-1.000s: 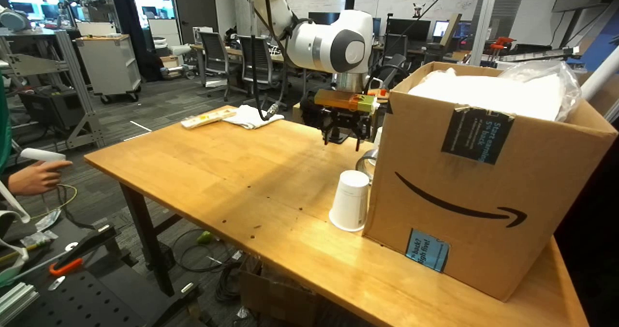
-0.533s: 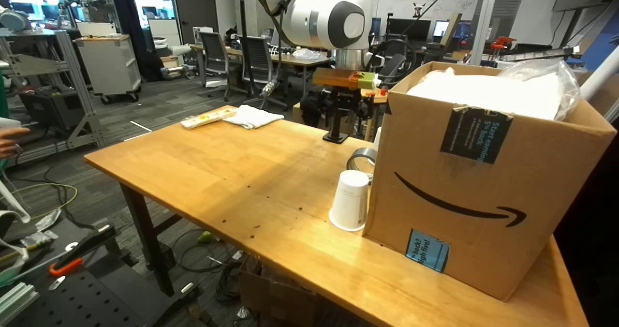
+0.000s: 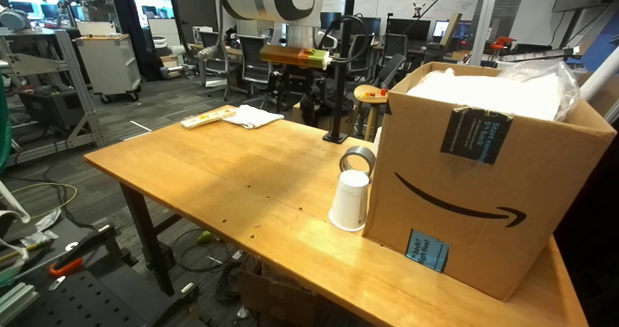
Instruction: Move the seal tape
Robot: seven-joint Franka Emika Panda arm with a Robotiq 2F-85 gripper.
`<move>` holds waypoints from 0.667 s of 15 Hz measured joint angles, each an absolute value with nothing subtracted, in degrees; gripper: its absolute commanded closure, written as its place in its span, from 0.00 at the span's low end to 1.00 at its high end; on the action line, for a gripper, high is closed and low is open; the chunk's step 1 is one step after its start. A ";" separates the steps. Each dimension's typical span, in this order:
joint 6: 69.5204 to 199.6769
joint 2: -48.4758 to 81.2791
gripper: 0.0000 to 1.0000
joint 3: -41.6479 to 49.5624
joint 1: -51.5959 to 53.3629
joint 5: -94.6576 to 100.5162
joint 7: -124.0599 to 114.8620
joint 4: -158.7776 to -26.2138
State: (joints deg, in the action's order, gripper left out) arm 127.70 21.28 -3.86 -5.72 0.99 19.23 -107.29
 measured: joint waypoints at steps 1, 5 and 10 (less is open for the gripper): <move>127.62 19.82 0.00 -4.00 -5.38 0.94 19.15 -108.86; 127.65 20.96 0.00 -3.50 -5.32 0.94 19.18 -108.37; 127.66 21.30 0.00 -3.33 -5.28 0.94 19.18 -108.17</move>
